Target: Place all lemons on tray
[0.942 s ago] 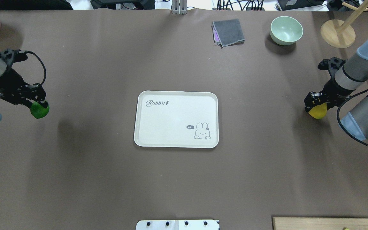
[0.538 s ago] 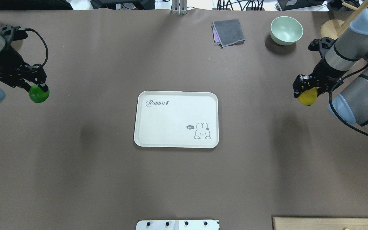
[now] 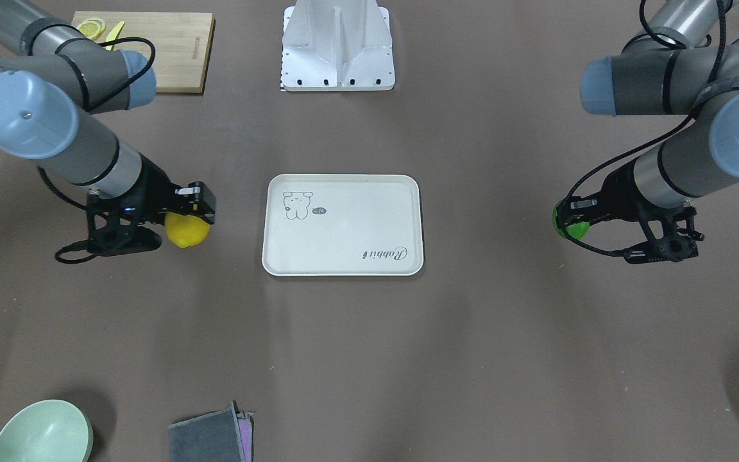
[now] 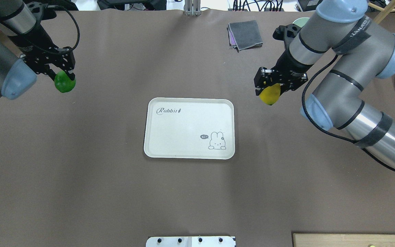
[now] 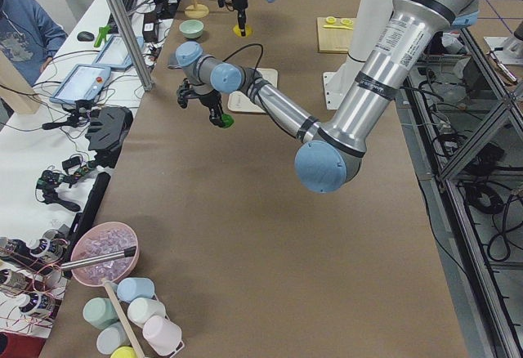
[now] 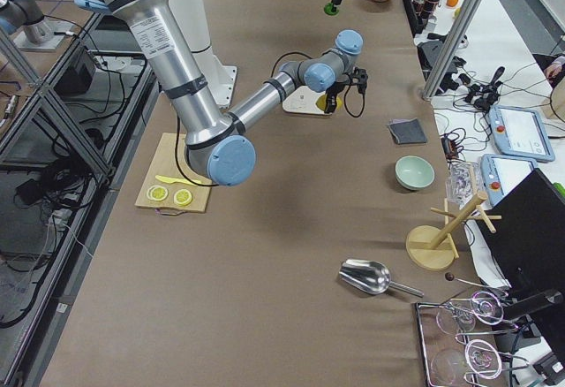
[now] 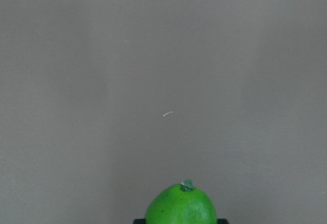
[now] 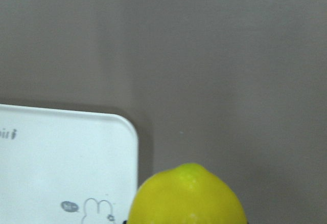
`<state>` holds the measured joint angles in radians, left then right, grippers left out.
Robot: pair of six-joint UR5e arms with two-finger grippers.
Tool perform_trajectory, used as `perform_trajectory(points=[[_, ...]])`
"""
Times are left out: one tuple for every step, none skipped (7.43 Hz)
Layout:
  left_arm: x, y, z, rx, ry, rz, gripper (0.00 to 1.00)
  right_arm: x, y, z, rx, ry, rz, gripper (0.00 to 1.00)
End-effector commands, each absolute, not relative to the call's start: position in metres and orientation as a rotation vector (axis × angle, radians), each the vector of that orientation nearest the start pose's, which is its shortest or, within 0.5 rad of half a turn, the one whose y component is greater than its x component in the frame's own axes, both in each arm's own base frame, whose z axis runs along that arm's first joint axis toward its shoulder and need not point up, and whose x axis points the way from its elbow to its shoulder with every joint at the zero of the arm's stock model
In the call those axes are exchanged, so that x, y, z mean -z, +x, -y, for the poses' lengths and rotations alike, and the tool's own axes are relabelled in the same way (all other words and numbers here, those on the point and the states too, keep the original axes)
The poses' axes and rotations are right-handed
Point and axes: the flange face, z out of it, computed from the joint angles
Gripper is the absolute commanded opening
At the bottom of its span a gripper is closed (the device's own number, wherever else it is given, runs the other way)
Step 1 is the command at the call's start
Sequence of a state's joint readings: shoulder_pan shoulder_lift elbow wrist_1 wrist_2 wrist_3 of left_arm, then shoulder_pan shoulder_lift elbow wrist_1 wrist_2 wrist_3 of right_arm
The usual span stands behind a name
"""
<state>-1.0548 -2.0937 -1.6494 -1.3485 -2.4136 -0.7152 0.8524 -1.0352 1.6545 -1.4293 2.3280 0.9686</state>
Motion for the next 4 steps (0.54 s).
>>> perform_trajectory(points=[[-0.317, 0.290, 0.595, 0.029, -0.198, -0.881, 0.00, -0.272, -0.465, 0.496, 0.058, -0.025, 1.078, 0.00], [-0.315, 0.297, 0.593, 0.034, -0.203, -0.877, 0.00, -0.273, -0.489, 0.484, 0.068, -0.023, 1.061, 0.00], [-0.306, 0.305, 0.592, 0.044, -0.208, -0.881, 0.00, -0.255, -0.517, 0.477, 0.070, -0.047, 1.066, 0.00], [-0.294, 0.317, 0.589, 0.053, -0.218, -0.884, 0.00, -0.247, -0.540, 0.477, 0.069, -0.034, 1.053, 0.00]])
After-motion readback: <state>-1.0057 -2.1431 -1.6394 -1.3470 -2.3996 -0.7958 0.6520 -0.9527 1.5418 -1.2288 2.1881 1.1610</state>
